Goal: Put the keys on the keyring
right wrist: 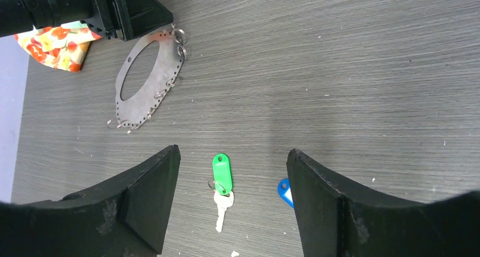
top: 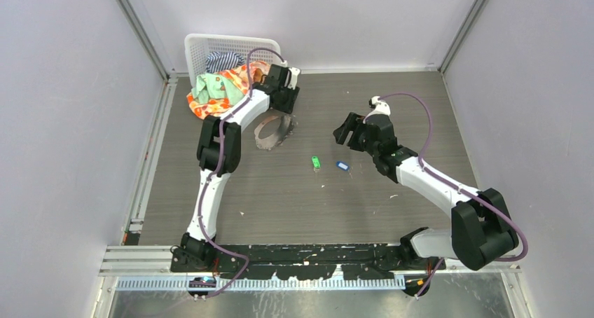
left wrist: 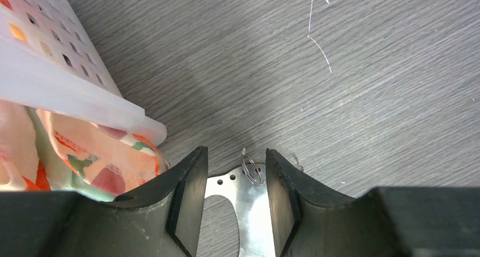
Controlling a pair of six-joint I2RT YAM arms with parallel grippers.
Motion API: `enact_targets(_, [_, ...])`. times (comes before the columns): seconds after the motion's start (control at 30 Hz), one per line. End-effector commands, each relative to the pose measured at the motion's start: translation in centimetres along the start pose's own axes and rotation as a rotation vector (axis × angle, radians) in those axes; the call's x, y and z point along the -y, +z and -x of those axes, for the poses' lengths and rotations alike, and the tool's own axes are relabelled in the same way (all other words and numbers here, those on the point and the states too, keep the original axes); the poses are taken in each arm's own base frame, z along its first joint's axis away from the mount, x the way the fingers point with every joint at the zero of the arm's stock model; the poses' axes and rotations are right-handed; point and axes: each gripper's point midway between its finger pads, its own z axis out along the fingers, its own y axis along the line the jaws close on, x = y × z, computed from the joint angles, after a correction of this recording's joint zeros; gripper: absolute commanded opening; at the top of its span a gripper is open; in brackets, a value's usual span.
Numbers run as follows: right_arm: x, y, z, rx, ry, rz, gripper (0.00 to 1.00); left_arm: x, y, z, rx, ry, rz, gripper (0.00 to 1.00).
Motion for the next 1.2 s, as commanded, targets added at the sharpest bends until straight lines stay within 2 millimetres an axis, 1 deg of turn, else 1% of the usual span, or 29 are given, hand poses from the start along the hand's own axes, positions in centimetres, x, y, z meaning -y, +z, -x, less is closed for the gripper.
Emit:
enact_targets(0.0, [-1.0, 0.2, 1.0, 0.035, 0.008, 0.027, 0.74, -0.2, 0.0, 1.3, 0.033, -0.029, -0.004, 0.43])
enact_targets(0.2, [-0.9, 0.3, 0.8, 0.031, 0.008, 0.024, 0.73, 0.4, 0.3, 0.9, 0.012, -0.050, -0.030, 0.41])
enact_targets(0.53, [-0.7, 0.2, 0.6, 0.029, 0.008, 0.014, 0.71, -0.3, 0.9, 0.0, -0.012, -0.064, 0.003, 0.30])
enact_targets(0.63, [-0.6, 0.1, 0.6, 0.030, 0.007, 0.013, 0.70, -0.5, 1.1, -0.4, -0.023, -0.063, 0.013, 0.29])
enact_targets(0.77, [-0.6, 0.1, 0.7, 0.032, 0.010, 0.011, 0.69, -0.3, 1.1, -0.6, -0.028, -0.067, 0.001, 0.27])
enact_targets(0.83, [-0.5, 0.1, 0.6, 0.033, 0.011, 0.010, 0.68, 0.0, 1.0, -0.5, -0.026, -0.073, -0.015, 0.22])
enact_targets(0.93, [-0.5, -0.1, 0.6, 0.034, 0.014, 0.009, 0.65, 0.6, 0.9, -0.1, -0.016, -0.078, -0.052, 0.12])
enact_targets(1.03, [-0.6, -0.3, 0.9, 0.043, 0.014, 0.011, 0.62, 1.8, 0.4, 0.4, -0.006, -0.070, -0.119, 0.03])
enact_targets(1.07, [-0.7, -0.4, 1.1, 0.048, 0.014, 0.012, 0.61, 2.3, 0.2, 0.5, -0.003, -0.064, -0.149, 0.01])
enact_targets(1.17, [-1.0, -0.7, 1.5, 0.059, 0.015, 0.022, 0.58, 4.1, -1.3, 1.0, 0.000, -0.036, -0.261, 0.00])
